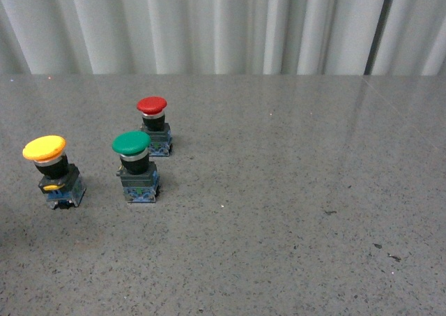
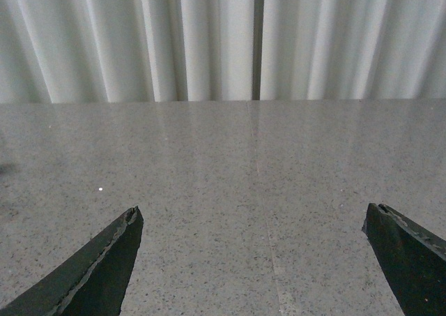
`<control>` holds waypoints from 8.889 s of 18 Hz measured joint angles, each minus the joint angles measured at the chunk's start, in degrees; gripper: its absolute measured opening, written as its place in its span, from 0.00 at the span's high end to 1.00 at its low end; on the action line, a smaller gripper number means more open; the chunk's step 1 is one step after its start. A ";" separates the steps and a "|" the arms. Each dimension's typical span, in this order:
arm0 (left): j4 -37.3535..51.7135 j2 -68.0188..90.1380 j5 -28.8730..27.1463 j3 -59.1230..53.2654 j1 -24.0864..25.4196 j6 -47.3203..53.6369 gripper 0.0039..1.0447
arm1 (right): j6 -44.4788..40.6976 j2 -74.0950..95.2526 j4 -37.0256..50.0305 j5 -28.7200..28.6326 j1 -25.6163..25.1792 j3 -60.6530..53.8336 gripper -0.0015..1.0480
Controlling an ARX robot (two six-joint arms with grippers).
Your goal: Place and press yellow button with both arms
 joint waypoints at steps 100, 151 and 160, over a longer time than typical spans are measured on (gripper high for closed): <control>-13.53 -40.15 0.31 -24.06 -1.73 3.41 0.99 | 0.00 0.00 0.00 0.00 0.00 0.00 0.06; -27.89 -56.33 0.31 -25.77 -1.73 3.39 0.06 | 12.44 83.17 21.73 -1.53 23.15 48.17 0.07; -27.89 -56.33 0.31 -25.77 -1.73 3.39 0.06 | 10.64 88.50 19.87 2.40 28.63 48.74 0.75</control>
